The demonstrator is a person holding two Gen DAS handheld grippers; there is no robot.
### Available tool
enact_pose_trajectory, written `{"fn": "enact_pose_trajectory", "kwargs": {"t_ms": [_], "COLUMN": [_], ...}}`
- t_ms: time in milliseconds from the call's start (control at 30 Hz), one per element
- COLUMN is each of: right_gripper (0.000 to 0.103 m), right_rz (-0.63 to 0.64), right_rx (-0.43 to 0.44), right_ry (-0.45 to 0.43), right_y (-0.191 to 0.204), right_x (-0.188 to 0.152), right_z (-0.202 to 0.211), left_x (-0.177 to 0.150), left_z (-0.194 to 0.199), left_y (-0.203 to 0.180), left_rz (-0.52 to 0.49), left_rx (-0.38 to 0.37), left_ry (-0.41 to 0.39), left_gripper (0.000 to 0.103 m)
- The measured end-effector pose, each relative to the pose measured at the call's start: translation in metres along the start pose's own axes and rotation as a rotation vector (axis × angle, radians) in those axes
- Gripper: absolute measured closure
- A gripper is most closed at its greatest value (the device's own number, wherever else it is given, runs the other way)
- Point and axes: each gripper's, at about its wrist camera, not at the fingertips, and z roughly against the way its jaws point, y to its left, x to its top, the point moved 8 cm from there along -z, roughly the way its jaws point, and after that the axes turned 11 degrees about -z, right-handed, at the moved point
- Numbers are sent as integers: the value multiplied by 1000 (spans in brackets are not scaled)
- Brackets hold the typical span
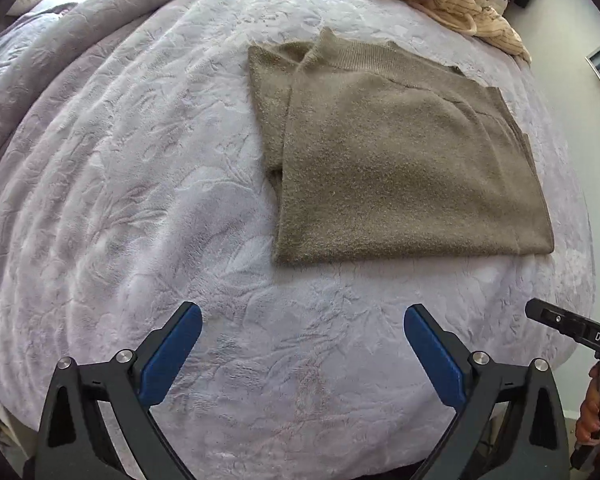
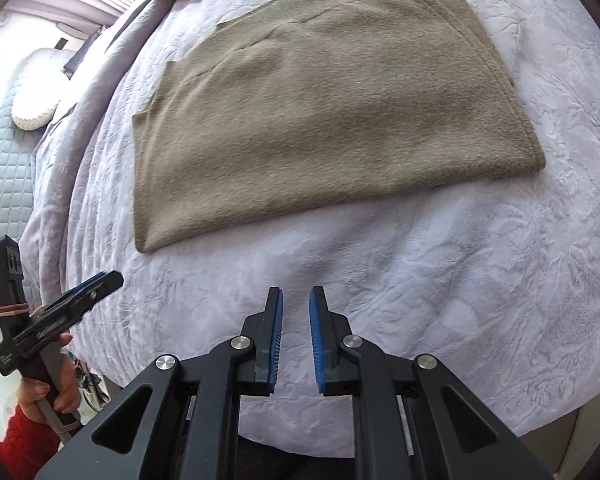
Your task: Fold small clothes
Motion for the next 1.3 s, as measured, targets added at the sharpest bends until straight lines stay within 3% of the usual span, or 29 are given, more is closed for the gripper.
{"fn": "enact_pose_trajectory", "kwargs": {"t_ms": [367,467,600,733,867,1067,1300], "right_gripper": [88,87,71,67,67,67,63], "right_rz": [38,41,41,36,12,-27,-112], "right_rx": [3,-1,-11,-12,1,36,120], "right_ry": [-5,-6,-6,-8,4,15,63], "right_y": [28,30,32,32,32,37,44], "right_x": [-24,-27,-29,-30,-32,-33,-33], "right_z": [7,8,9,10,7,0,-23], "left_x": [2,1,-1,4,17,26,19], "left_z": [20,20,18,23,37,47,25], "left_y": [15,20,20,22,27,29,43], "left_rz": [-7,-6,0,31,0,10,85], "left_rx": [93,97,67,47,120,89,104], "left_ry": [-52,-35,-27,-62,-139,-194,-98], "left_gripper": [1,1,1,1,1,1,1]}}
